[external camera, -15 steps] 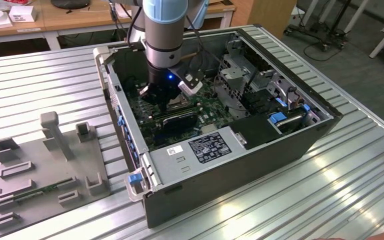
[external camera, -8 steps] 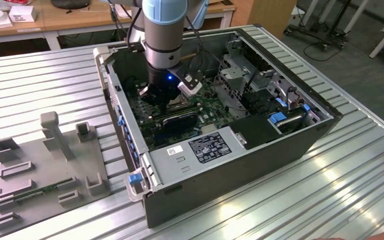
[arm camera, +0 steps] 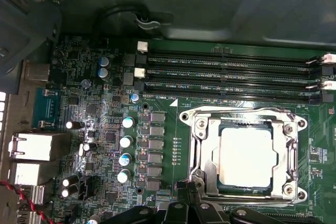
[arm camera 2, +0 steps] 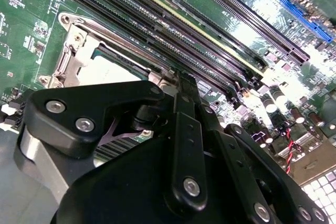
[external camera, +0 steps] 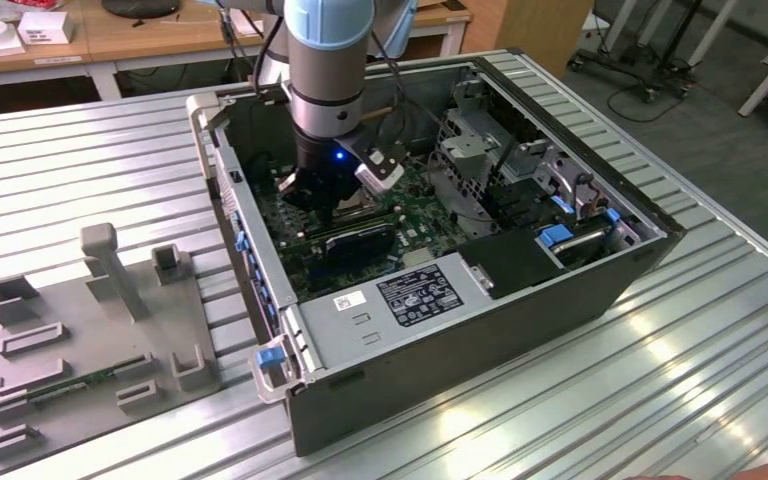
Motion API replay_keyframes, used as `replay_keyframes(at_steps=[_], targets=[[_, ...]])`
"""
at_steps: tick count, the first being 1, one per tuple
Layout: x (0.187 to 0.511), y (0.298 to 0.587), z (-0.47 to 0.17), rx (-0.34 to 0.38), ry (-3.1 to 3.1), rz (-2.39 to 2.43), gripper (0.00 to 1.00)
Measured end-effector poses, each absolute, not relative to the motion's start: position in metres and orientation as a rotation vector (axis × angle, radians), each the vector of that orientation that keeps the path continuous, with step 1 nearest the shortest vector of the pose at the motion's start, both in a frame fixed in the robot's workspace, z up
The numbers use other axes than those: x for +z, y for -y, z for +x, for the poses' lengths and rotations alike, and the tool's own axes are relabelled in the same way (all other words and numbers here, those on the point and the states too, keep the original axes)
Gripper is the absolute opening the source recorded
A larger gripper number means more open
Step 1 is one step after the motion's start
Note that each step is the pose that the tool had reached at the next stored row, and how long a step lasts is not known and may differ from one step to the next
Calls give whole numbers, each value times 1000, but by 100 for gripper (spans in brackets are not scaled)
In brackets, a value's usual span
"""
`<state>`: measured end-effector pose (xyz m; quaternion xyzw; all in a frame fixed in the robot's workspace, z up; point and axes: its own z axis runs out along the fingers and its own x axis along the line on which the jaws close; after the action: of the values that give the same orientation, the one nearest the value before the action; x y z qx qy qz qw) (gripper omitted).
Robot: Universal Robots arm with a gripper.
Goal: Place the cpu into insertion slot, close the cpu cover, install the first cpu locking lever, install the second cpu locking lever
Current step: 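Install the second cpu locking lever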
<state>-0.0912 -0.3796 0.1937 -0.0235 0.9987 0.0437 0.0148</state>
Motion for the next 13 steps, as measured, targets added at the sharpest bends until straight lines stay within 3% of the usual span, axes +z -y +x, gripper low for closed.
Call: replay_keyframes(at_steps=[13], targets=[[194, 381, -91, 136, -3108, -73, 10]])
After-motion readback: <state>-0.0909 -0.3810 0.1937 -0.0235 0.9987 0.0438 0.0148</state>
